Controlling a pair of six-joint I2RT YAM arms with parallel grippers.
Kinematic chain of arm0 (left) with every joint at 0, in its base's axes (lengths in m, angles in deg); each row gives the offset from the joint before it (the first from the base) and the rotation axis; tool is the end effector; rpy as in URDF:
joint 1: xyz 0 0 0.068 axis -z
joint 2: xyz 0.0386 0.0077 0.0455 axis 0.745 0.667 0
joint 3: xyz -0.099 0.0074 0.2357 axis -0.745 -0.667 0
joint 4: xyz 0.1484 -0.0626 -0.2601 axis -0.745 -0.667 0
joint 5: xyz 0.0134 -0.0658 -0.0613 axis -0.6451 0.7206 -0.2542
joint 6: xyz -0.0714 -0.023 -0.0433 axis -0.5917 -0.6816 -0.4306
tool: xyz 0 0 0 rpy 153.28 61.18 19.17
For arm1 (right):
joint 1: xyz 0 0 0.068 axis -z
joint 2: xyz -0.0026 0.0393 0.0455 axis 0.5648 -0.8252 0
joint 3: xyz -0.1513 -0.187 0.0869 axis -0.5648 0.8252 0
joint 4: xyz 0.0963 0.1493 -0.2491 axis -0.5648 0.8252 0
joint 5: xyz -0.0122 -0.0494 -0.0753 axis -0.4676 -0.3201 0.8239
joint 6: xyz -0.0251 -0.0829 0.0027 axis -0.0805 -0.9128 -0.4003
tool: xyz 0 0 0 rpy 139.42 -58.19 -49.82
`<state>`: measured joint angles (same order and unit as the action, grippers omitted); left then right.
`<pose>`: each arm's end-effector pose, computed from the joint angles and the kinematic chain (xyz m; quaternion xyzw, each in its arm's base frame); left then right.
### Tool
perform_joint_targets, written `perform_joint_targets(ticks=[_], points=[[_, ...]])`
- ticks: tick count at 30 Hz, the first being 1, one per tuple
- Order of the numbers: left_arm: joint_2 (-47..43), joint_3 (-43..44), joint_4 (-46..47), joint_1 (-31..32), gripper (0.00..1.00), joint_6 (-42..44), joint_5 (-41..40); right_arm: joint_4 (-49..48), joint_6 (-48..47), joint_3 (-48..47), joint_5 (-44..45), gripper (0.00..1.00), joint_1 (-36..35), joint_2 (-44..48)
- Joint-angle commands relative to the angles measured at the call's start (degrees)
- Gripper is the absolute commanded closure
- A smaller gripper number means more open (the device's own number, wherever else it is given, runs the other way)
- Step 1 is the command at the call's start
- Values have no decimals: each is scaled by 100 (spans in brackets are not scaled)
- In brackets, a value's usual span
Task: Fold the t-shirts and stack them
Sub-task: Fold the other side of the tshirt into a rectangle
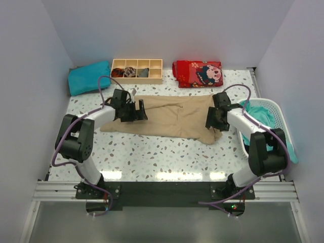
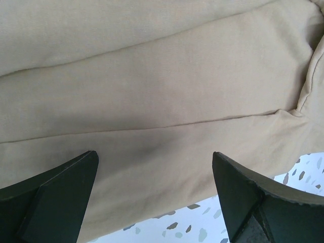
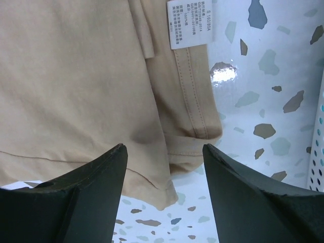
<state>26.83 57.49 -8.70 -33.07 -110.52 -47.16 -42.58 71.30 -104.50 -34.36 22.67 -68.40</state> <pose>0.3888 -0.1272 0.0884 -0.0199 0.9404 -0.2295 0.2502 0.3494 0.0579 0.1179 0.1176 0.9684 -0.0267 0.2184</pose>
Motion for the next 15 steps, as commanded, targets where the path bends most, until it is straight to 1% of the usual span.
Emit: perform_joint_targets(ticks=[1, 3, 4, 7, 14, 15], points=[[-10, 39, 230, 38, 0, -22, 100, -455, -43, 26, -313, 36, 92, 170], [8, 38, 230, 29, 0, -22, 100, -490, -52, 17, -393, 39, 118, 99], [25, 30, 221, 29, 0, -22, 91, -516, -70, 17, -445, 45, 127, 29], [78, 47, 204, 38, 0, -5, 117, -587, -96, 9, -692, 51, 135, -137], [140, 47, 116, 38, 0, 48, 82, -561, -114, 44, -912, 54, 144, -296], [140, 47, 90, 38, 0, 57, 47, -552, -123, 52, -938, 56, 153, -297]])
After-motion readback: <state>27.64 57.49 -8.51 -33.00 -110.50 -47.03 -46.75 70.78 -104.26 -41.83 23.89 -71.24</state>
